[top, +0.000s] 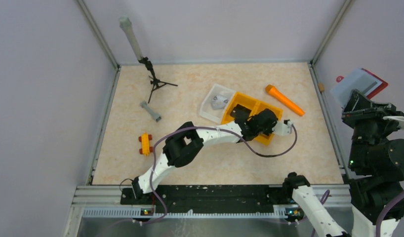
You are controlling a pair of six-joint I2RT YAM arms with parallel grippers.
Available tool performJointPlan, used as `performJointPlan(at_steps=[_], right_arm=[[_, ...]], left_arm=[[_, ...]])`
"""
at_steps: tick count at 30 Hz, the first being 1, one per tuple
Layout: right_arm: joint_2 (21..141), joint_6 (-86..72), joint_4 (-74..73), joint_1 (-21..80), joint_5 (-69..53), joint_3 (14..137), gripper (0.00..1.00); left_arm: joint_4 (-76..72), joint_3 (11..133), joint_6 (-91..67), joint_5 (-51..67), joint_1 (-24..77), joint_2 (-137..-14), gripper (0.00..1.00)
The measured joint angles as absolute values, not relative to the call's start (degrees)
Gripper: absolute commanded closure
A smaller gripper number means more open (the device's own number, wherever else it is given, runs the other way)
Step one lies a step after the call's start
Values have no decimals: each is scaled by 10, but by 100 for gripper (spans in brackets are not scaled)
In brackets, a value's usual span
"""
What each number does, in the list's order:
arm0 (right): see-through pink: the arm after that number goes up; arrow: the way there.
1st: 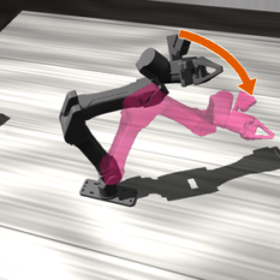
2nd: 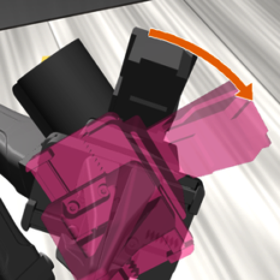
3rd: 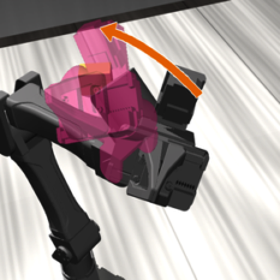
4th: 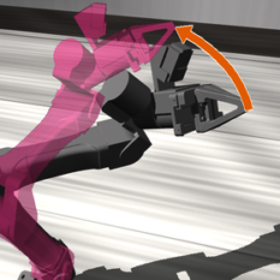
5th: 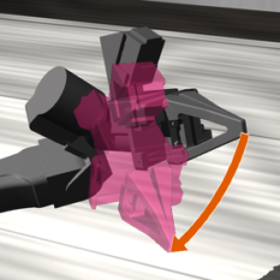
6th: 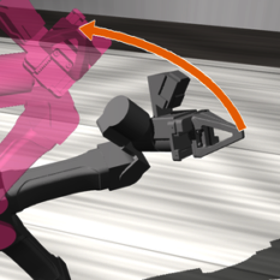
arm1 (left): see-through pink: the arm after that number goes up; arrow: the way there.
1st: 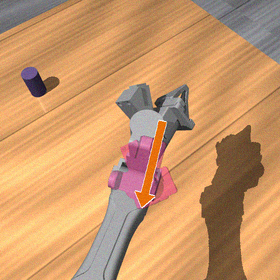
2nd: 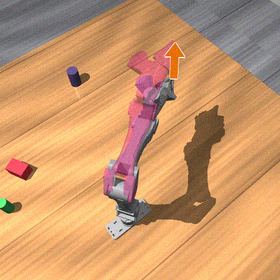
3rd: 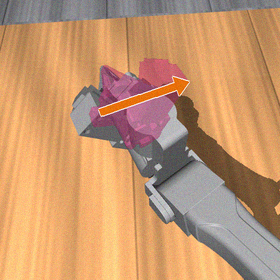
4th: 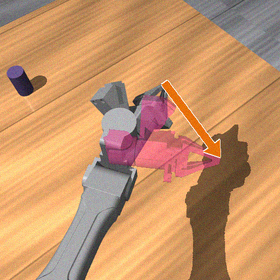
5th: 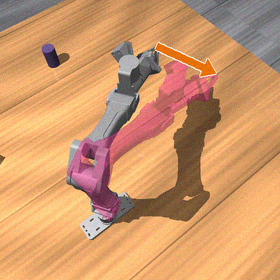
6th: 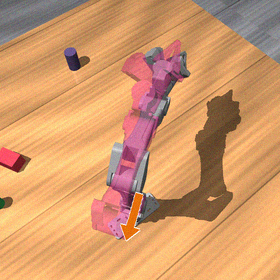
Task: Take the credit cards out of the card holder
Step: Place the credit card in the storage box.
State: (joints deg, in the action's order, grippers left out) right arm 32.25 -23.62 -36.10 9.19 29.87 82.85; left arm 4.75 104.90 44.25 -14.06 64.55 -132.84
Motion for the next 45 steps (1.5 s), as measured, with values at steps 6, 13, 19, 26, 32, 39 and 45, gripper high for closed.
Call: performJointPlan(at_steps=[6, 13, 19, 26, 32, 39, 45], right_arm=[[322, -236, -361, 92, 298, 827, 100], [320, -236, -364, 92, 297, 821, 100], [319, -236, -364, 92, 296, 821, 100], [319, -238, -365, 92, 288, 821, 100], [324, -248, -366, 92, 257, 816, 100], [368, -261, -363, 92, 149, 792, 100], [404, -270, -329, 92, -17, 673, 100]], left_arm=[[51, 1104, 498, -168, 649, -1355, 99], [72, 1121, 542, -185, 652, -1381, 74], [85, 1122, 555, -197, 657, -1386, 47], [96, 1111, 508, -186, 658, -1372, 38], [107, 1007, 421, -158, 657, -1248, 34], [86, 852, 242, -144, 638, -1045, 23], [58, 680, 43, -131, 592, -906, 14]])
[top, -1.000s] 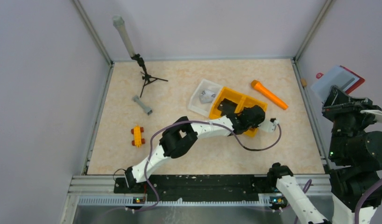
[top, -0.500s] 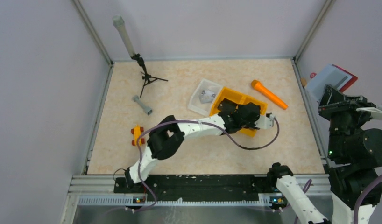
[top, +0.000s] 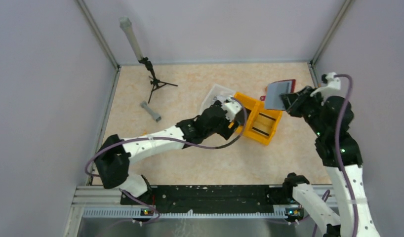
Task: Take the credit cards out of the card holder
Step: Place the credit card in the storage box, then remove the credit card from the card holder.
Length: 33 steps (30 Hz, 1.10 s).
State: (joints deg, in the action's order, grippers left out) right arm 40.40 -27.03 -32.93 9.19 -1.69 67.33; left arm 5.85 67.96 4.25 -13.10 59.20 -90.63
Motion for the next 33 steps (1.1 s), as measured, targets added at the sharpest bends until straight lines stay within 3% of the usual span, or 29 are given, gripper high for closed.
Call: performJointPlan(at_steps=[6, 14, 24, 33], right_arm=[[415, -299, -256, 92, -196, 535, 100], [432, -406, -31, 92, -390, 387, 100], [477, -568, 214, 92, -519, 325, 100], [487, -664, 341, 92, -577, 317, 100]], left_arm=[[4, 482, -108, -50, 535, -734, 1], [-102, 338, -217, 83, 443, -566, 1], [-274, 226, -328, 176, 377, -530, 1], [-482, 205, -440, 281, 329, -588, 1]])
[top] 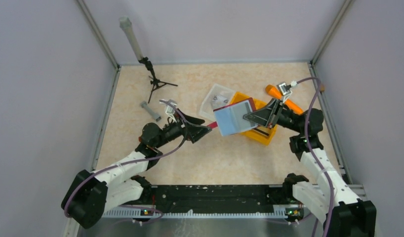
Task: Take the credit cards out of the card holder
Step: Remove the credit card from the card holder.
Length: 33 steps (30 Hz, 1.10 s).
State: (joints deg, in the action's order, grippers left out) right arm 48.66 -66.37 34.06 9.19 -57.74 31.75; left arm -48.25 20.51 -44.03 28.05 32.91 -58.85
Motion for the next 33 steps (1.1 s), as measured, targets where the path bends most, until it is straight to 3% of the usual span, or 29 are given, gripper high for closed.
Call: performJointPlan(at_steps=[10, 11, 16, 18, 20, 24, 27, 31, 33], right_arm=[[495, -710, 394, 115, -590, 314, 100], [497, -711, 397, 121, -589, 314, 100], [508, -710, 404, 151, -584, 314, 97], [510, -701, 395, 154, -580, 314, 82], [508, -683, 378, 154, -574, 316, 67], [498, -622, 294, 154, -558, 330, 44], [488, -572, 224, 156, -544, 344, 36], [473, -525, 163, 156, -532, 357, 35], [467, -505, 136, 156, -525, 364, 42]], left_arm=[[-601, 290, -515, 406, 326, -702, 4], [-625, 296, -529, 419, 326, -720, 10], [-723, 305, -595, 465, 326, -793, 71], [-748, 312, -613, 480, 326, -812, 89], [-759, 312, -624, 489, 320, -818, 99], [-763, 312, -625, 500, 313, -819, 100], [-747, 312, -615, 501, 306, -814, 100], [-721, 310, -598, 499, 301, -799, 100], [-710, 309, -591, 499, 300, -790, 100]])
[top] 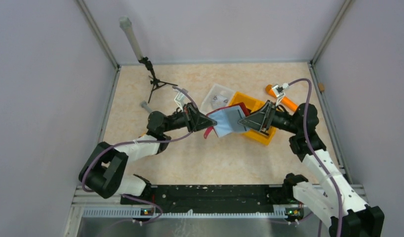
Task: Take the credit cards out of the card holder
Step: Remove the credit card from the card holder.
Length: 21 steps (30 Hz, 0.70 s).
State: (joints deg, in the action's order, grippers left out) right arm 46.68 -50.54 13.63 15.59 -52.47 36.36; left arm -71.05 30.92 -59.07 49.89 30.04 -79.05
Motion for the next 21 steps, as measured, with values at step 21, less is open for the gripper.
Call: performJointPlan(at_steps=[21], right_arm=[[451, -432, 28, 156, -491, 387, 54]], left_arm=[[-608, 309, -553, 504, 300, -766, 100]])
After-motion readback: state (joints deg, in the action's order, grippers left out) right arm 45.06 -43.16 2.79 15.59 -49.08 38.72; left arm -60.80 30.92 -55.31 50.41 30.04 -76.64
